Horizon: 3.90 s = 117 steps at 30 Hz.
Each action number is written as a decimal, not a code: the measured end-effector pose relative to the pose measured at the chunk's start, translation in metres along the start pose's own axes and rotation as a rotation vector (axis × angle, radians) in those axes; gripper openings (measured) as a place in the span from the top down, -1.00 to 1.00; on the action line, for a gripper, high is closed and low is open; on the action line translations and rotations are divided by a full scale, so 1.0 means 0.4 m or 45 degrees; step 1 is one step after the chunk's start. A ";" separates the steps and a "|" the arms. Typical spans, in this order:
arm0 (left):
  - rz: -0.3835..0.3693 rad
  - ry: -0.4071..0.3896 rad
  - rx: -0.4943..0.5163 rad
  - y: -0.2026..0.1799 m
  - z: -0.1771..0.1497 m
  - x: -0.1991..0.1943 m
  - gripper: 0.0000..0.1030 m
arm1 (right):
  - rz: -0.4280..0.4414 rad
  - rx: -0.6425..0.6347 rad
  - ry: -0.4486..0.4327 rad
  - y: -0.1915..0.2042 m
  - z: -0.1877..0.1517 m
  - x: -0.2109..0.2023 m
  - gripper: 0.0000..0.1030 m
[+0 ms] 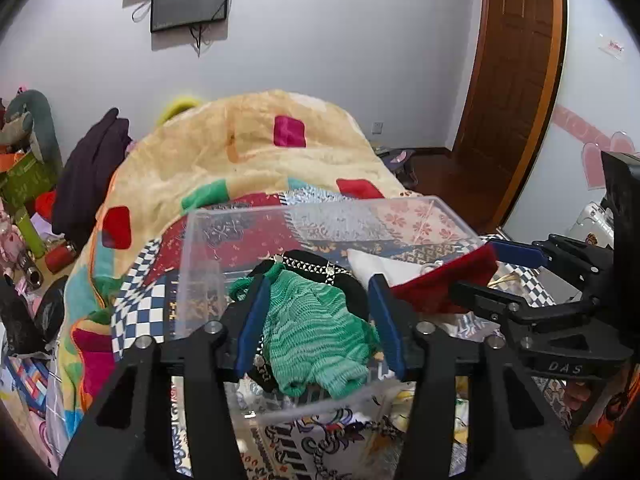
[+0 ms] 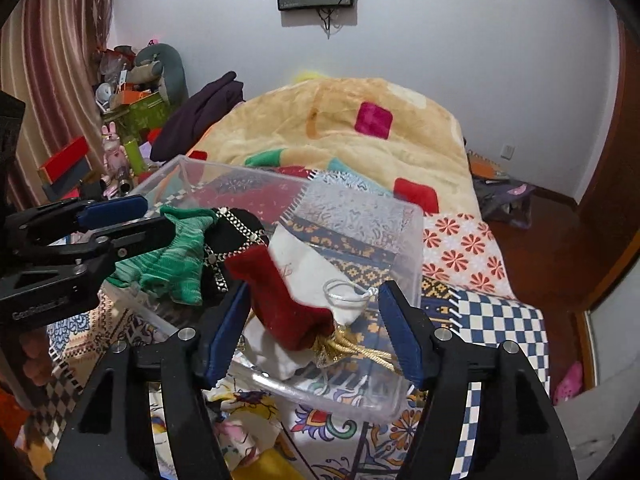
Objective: Organize soft objects
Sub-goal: 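Carry both items over the clear box and release them inside, then grasp the black-and-white beaded cord with the left tool while the right tool grasps the yellow floral scrunchie, then move both items over the clear box and open both tools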
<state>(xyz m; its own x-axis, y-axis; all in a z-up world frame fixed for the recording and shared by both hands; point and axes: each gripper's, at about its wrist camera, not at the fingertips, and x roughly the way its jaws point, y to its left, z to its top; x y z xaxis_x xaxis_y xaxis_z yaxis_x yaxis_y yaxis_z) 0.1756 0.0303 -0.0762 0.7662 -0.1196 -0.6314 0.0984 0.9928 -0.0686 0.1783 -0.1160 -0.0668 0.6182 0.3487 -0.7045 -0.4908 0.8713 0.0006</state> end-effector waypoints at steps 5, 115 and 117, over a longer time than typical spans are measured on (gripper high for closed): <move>0.016 -0.047 0.016 -0.010 -0.005 -0.058 -0.37 | 0.008 0.014 -0.063 -0.002 0.011 -0.059 -0.41; -0.095 0.114 -0.095 0.029 -0.010 0.035 0.46 | 0.114 0.026 -0.002 0.012 0.000 -0.009 -0.02; -0.089 0.087 -0.089 0.024 -0.009 0.011 0.32 | 0.112 0.028 -0.015 0.010 0.003 -0.025 -0.14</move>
<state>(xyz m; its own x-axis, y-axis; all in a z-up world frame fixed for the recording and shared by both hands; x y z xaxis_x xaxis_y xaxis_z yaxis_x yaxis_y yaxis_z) 0.1777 0.0393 -0.0823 0.7136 -0.1899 -0.6744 0.1038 0.9806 -0.1663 0.1706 -0.1155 -0.0588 0.5805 0.4282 -0.6925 -0.5300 0.8444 0.0779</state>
